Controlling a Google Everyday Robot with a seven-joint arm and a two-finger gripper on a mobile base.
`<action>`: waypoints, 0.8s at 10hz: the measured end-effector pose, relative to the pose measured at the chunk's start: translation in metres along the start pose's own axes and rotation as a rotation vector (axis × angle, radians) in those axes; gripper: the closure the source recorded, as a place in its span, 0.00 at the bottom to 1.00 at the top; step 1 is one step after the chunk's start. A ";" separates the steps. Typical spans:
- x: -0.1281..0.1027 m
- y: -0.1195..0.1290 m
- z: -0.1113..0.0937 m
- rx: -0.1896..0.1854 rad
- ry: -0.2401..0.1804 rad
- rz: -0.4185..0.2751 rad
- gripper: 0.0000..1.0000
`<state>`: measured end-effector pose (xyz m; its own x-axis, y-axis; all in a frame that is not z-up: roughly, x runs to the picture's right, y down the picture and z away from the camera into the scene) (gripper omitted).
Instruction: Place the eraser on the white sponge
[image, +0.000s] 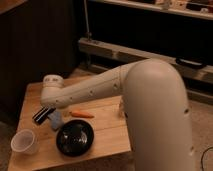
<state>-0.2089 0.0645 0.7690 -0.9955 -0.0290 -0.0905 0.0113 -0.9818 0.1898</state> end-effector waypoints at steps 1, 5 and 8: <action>-0.009 0.001 -0.007 -0.024 -0.012 0.069 0.20; -0.021 0.003 -0.011 -0.042 0.000 0.154 0.20; -0.038 0.027 0.002 -0.035 0.018 0.370 0.20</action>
<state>-0.1706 0.0397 0.7794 -0.9217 -0.3860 -0.0393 0.3735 -0.9101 0.1798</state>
